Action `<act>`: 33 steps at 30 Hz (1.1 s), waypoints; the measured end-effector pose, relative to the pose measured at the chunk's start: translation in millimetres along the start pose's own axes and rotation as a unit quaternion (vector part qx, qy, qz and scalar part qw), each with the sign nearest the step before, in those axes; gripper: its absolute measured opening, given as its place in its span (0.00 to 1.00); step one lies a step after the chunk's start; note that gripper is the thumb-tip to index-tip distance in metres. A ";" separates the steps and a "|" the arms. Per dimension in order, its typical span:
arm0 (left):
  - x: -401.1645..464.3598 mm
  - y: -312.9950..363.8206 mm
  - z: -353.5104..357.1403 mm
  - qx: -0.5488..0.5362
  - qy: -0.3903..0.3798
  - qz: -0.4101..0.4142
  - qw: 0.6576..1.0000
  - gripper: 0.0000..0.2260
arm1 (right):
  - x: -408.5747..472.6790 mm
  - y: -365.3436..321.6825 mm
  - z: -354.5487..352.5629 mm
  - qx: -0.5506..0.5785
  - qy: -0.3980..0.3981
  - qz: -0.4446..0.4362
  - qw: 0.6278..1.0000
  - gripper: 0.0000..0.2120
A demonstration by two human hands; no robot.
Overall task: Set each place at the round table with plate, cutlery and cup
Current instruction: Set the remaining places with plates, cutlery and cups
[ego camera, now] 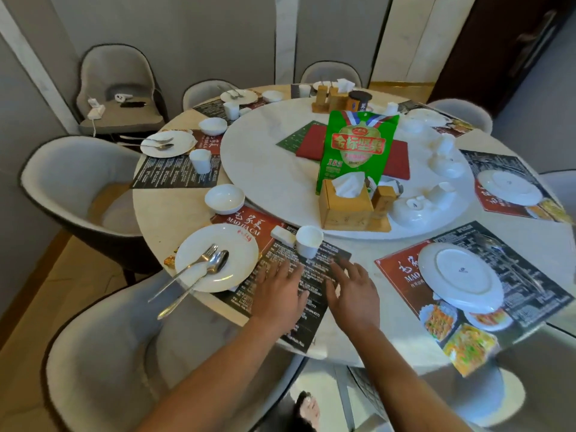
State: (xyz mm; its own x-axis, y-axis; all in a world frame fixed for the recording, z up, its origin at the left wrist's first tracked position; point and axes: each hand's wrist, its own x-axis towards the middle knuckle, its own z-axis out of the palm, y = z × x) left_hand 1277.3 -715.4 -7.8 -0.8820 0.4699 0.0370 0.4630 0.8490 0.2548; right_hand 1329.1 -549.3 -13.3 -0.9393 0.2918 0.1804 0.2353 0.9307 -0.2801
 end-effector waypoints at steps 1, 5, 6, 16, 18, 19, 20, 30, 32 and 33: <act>-4.9 3.9 0.9 -0.003 -0.001 0.003 1.000 0.27 | -9.5 1.8 -1.2 -0.008 0.005 0.003 1.000 0.21; -13.5 22.7 2.3 -0.009 0.007 0.033 0.999 0.27 | -37.2 14.8 -11.4 -0.028 0.035 0.021 0.999 0.21; -12.9 29.1 1.7 -0.011 0.009 0.041 0.999 0.27 | -40.5 21.0 -15.6 -0.030 0.038 0.028 0.998 0.21; 16.9 104.9 11.2 0.006 -0.004 0.076 0.997 0.26 | -40.4 95.7 -43.4 -0.006 0.036 0.091 0.995 0.22; 30.5 123.8 15.5 0.004 -0.009 0.072 0.997 0.27 | -34.8 117.2 -46.8 0.005 0.037 0.098 0.995 0.22; 37.6 133.4 17.2 0.004 -0.008 0.071 0.997 0.27 | -31.3 128.8 -48.8 0.006 0.031 0.098 0.995 0.22; 44.5 141.5 18.3 0.003 -0.009 0.072 0.997 0.27 | -26.5 140.0 -50.3 0.005 0.023 0.096 0.995 0.21; 141.4 241.2 42.0 0.055 -0.015 0.066 0.996 0.28 | 74.3 262.0 -73.1 -0.027 -0.079 0.091 0.992 0.25; 165.4 255.8 47.6 0.085 -0.014 0.078 0.993 0.28 | 95.6 277.1 -75.8 -0.033 -0.096 0.080 0.992 0.24; 177.6 261.9 50.8 0.100 -0.016 0.086 0.991 0.29 | 106.6 283.5 -76.2 -0.033 -0.104 0.073 0.991 0.24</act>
State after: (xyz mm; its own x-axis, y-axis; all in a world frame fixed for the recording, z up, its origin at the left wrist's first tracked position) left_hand 1246.4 -397.3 16.4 -0.7869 0.6162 0.0316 0.6170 0.7854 0.0500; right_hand 1314.7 -237.5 -1.7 -0.9235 0.3791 -0.0586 0.3821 0.8962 -0.2256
